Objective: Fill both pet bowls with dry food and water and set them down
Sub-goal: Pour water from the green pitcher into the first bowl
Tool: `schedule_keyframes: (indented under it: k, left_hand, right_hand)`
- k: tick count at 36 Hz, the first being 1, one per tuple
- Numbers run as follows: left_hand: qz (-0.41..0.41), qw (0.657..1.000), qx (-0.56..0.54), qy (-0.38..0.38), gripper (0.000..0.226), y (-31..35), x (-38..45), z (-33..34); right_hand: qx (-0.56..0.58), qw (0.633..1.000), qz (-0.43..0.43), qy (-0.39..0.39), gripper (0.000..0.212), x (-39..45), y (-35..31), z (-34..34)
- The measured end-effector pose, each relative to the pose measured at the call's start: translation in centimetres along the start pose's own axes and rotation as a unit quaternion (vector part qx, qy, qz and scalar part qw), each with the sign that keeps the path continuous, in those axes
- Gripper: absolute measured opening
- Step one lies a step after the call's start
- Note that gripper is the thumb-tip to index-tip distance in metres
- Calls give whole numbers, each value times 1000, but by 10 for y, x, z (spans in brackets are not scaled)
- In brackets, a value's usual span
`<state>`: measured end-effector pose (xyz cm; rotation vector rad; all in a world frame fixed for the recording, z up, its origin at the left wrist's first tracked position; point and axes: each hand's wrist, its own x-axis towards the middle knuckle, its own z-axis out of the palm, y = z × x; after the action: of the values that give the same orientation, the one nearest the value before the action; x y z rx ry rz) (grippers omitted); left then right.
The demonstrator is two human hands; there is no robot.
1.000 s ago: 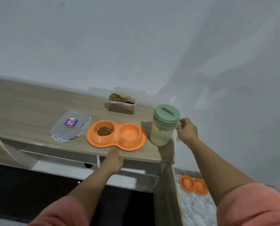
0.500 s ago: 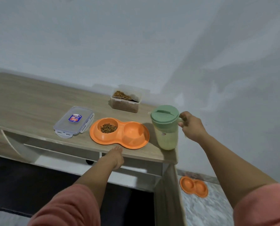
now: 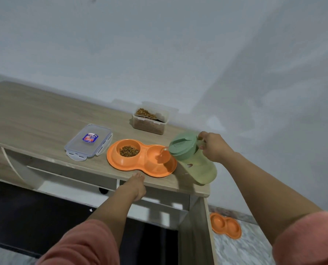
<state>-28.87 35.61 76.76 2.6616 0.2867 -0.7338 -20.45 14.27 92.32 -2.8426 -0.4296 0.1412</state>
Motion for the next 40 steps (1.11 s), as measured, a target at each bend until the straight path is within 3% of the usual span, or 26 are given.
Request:
schedule_keyframes:
  k: [7, 40]
  left_hand:
    - [1, 1000, 15, 1, 62, 0, 1, 1]
    - [-14, 999, 29, -11, 64, 3, 4, 3]
  right_hand:
    - [-57, 998, -3, -5, 36, 2, -10, 3]
    - [-37, 999, -1, -3, 33, 0, -11, 2]
